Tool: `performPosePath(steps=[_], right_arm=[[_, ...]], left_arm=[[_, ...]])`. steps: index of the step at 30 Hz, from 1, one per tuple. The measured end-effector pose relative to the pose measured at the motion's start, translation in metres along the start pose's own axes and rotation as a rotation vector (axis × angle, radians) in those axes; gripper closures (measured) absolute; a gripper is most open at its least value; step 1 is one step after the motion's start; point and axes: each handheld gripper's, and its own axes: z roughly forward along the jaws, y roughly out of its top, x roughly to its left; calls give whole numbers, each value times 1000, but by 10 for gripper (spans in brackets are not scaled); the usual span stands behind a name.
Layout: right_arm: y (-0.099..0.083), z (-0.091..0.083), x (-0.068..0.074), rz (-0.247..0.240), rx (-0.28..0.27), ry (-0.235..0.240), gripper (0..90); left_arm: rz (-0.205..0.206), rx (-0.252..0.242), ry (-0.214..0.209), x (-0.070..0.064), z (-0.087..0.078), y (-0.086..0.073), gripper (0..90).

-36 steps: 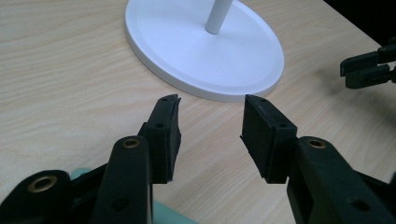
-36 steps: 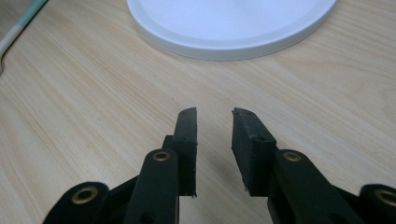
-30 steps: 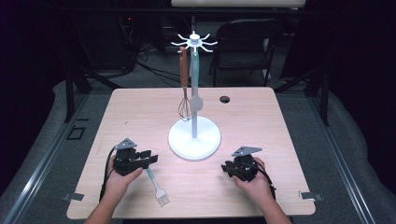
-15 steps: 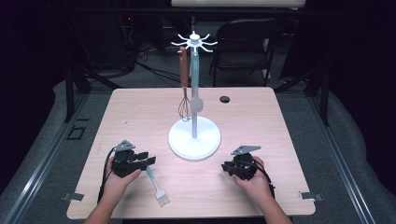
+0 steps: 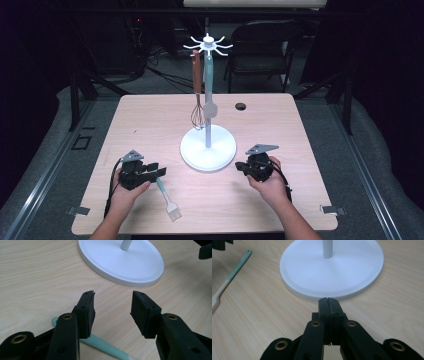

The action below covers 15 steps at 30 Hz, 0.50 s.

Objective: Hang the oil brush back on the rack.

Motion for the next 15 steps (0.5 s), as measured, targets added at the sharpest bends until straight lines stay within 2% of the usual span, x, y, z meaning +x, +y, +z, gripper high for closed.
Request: performPosePath(steps=[10,15], right_arm=[[50,-16,6,-62,-130,-1,900],[78,-31,10,-71,-226,14,900]], left_arm=[[-4,3,-4,2,-1,-1,535],[-8,-6,-5,4,-1,-1,536]])
